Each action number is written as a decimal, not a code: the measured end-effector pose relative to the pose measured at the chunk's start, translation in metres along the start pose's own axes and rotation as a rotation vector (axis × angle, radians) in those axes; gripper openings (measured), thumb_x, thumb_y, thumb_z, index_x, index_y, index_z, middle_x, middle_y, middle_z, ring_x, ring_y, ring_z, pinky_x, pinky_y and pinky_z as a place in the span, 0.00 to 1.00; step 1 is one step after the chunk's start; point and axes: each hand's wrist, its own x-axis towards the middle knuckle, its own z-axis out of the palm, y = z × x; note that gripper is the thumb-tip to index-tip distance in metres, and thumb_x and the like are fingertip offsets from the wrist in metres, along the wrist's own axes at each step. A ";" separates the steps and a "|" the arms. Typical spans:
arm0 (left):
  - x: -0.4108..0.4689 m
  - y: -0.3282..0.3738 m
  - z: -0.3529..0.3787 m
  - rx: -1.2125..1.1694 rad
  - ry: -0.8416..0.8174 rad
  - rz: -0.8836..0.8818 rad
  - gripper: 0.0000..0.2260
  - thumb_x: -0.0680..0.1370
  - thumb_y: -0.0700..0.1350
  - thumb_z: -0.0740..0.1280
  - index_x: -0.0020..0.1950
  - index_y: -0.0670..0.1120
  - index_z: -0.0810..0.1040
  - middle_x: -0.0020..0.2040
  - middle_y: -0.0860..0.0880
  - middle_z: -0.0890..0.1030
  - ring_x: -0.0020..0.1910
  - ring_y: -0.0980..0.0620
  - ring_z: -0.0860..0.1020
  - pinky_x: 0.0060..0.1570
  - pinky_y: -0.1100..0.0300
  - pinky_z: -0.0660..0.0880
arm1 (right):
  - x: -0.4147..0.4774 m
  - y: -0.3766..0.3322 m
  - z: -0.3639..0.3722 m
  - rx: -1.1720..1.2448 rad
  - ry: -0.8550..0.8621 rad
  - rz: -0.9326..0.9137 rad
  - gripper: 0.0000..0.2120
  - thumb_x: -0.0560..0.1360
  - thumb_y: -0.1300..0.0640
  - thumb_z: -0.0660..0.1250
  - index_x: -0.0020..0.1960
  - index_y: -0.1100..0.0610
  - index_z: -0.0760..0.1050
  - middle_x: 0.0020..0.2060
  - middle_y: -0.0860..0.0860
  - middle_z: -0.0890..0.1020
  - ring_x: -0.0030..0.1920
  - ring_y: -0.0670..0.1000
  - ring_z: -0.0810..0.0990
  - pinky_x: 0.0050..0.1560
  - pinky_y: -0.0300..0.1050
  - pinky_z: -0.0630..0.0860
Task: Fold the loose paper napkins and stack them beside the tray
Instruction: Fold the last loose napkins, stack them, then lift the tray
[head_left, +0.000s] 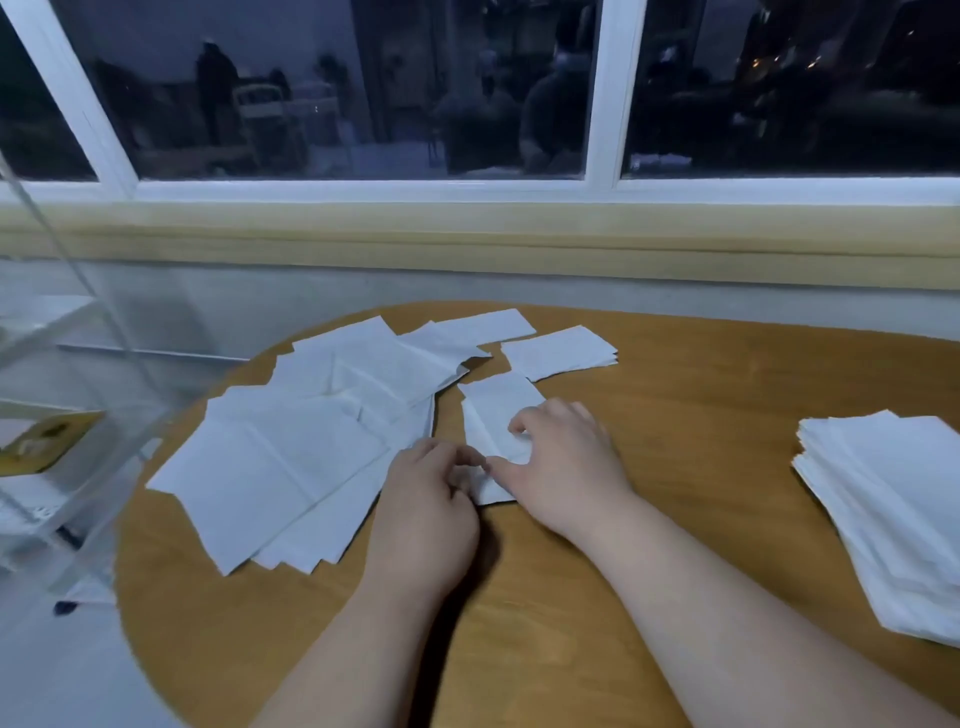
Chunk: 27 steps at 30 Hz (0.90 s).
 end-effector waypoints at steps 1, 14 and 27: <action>0.000 0.000 0.000 -0.018 -0.002 -0.006 0.19 0.72 0.30 0.61 0.48 0.55 0.78 0.48 0.63 0.74 0.54 0.60 0.70 0.48 0.77 0.64 | 0.003 -0.001 0.004 -0.022 -0.004 0.000 0.21 0.74 0.36 0.66 0.61 0.47 0.76 0.59 0.45 0.75 0.64 0.52 0.70 0.66 0.51 0.67; -0.007 0.000 -0.011 -0.392 -0.096 0.059 0.08 0.70 0.47 0.69 0.46 0.56 0.84 0.70 0.61 0.69 0.52 0.70 0.75 0.52 0.75 0.69 | -0.029 0.020 -0.016 0.660 0.235 0.144 0.06 0.75 0.58 0.66 0.45 0.47 0.78 0.42 0.44 0.84 0.41 0.49 0.81 0.41 0.48 0.76; -0.016 0.012 -0.022 -0.477 -0.408 0.176 0.12 0.68 0.55 0.68 0.46 0.55 0.88 0.42 0.50 0.81 0.43 0.61 0.77 0.45 0.70 0.68 | -0.060 0.043 -0.045 1.142 0.220 0.196 0.10 0.74 0.70 0.61 0.40 0.58 0.76 0.42 0.61 0.83 0.40 0.55 0.76 0.42 0.50 0.70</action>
